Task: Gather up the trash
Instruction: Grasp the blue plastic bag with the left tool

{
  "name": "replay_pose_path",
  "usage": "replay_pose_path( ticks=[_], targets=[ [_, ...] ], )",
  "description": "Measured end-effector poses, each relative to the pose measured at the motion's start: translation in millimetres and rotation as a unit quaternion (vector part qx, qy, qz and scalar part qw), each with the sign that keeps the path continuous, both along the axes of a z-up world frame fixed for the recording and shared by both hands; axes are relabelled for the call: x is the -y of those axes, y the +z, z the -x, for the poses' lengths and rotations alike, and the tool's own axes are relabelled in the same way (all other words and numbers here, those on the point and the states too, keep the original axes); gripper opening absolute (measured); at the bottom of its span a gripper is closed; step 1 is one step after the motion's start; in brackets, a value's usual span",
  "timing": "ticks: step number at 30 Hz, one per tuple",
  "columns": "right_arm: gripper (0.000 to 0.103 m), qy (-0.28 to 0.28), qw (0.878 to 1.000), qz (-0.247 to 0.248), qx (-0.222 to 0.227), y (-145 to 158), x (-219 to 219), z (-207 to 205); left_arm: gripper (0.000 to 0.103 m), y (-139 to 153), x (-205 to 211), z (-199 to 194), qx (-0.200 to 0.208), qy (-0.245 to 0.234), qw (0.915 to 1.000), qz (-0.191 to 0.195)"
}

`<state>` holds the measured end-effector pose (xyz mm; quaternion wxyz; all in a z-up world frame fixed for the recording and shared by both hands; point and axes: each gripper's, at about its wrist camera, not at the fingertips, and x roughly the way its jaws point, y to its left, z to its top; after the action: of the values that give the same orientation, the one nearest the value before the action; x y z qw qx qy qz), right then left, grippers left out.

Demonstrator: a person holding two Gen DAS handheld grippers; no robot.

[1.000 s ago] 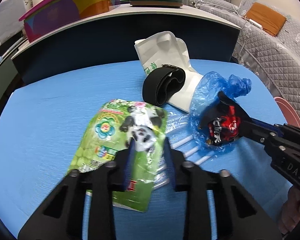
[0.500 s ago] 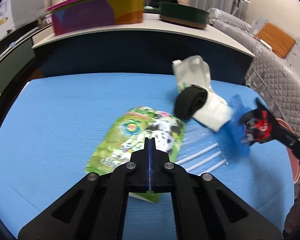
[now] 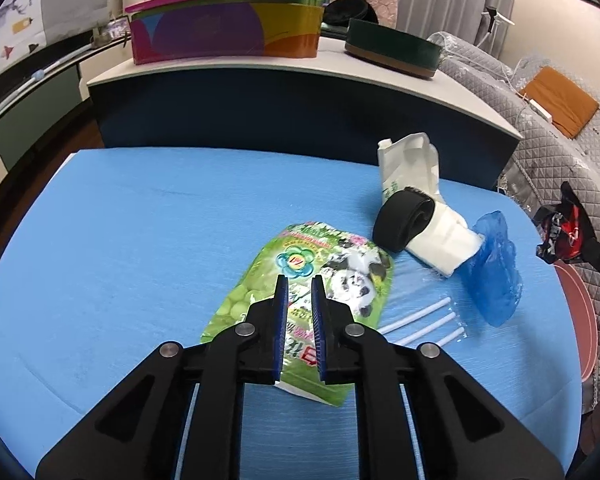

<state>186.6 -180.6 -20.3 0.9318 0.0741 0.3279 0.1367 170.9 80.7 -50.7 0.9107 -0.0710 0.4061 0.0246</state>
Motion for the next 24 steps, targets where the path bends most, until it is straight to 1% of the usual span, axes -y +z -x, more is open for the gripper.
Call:
replay_pose_path(
  ticks=[4, 8, 9, 11, 16, 20, 24],
  targets=[
    [0.002, -0.01, 1.0, 0.004, -0.003, -2, 7, 0, 0.012, 4, 9, -2, 0.014, -0.017, 0.9997, 0.014],
    [0.002, -0.021, 1.0, 0.007, -0.006, -2, 17, 2, 0.014, 11, 28, -2, 0.033, -0.049, 0.9979, 0.029],
    [0.002, -0.024, 1.0, 0.008, -0.005, -2, 21, 3, 0.016, 13, 36, -2, 0.038, -0.06, 0.9969, 0.033],
    [0.002, -0.029, 1.0, 0.011, -0.005, -2, 27, 5, 0.027, 16, 48, -3, 0.047, -0.077, 0.9953, 0.037],
    [0.002, -0.041, 0.999, 0.013, -0.006, -2, 41, 11, 0.036, 22, 81, -5, 0.061, -0.122, 0.9897, 0.044],
    [0.002, -0.047, 0.999, 0.013, -0.006, 0, 51, 16, 0.037, 19, 102, -7, 0.058, -0.144, 0.987, 0.043],
    [0.002, -0.051, 0.999, 0.014, -0.004, 3, 57, 21, 0.036, 14, 113, -8, 0.049, -0.151, 0.9867, 0.033]
  ],
)
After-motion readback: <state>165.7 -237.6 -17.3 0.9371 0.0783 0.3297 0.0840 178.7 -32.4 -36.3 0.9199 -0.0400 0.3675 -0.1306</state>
